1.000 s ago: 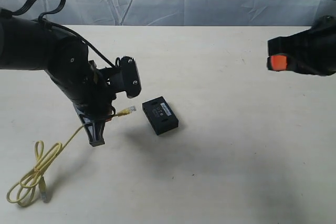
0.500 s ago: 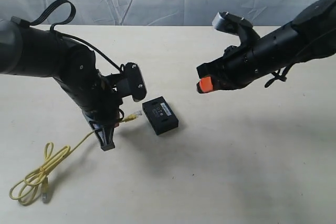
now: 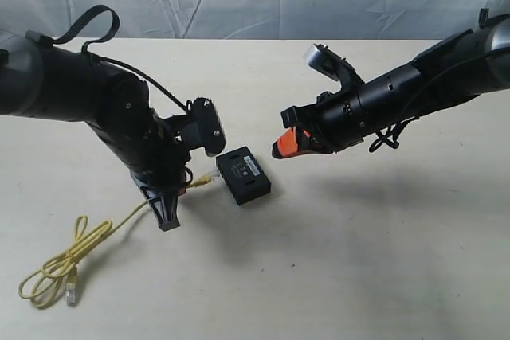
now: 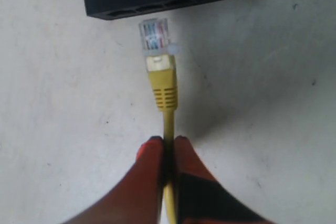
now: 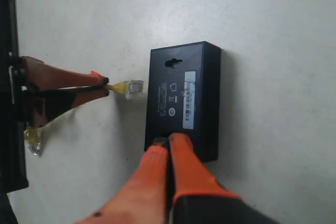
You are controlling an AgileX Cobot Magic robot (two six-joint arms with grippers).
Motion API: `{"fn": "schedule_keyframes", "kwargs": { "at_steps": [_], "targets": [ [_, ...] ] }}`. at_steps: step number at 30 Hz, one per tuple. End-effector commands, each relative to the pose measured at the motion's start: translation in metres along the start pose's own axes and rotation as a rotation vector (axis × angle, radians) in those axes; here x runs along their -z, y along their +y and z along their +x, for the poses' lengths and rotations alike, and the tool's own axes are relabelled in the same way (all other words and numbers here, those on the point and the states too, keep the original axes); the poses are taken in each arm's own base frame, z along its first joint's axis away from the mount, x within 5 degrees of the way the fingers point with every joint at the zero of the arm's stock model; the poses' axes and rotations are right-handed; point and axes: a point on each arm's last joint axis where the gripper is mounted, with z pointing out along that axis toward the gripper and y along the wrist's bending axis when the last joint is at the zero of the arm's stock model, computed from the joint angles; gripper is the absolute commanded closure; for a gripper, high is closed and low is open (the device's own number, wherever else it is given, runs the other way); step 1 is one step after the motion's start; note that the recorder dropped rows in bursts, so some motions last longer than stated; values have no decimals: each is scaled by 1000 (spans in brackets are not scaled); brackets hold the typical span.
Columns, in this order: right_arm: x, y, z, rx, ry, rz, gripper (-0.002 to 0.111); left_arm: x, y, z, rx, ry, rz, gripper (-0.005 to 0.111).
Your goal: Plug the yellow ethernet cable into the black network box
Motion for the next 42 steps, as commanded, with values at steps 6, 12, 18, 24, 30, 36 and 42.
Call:
{"fn": "schedule_keyframes", "kwargs": {
  "at_steps": [6, 12, 18, 24, 30, 36, 42],
  "targets": [
    [-2, 2, -1, -3, -4, -45, 109, -5, 2, -8, 25, -15, 13, 107],
    [-2, 2, -2, -5, -9, -46, 109, -8, 2, -8, -1, -11, 15, 107],
    [-2, 1, -5, -7, -44, -39, 109, -8, 3, -7, -35, -5, -4, 107],
    [-2, 2, -5, 10, -49, -41, 109, -8, 5, -8, -49, -15, -23, 107],
    [-2, 0, -6, 31, -59, -24, 109, -8, 6, -8, -89, -12, -35, 107],
    [-2, -2, -8, 24, -78, 5, 109, -8, 6, -8, -148, -11, -36, 107],
    [-2, -4, -9, 40, -92, 25, 109, -8, 7, -7, -181, -1, -46, 107]
  ]
}}
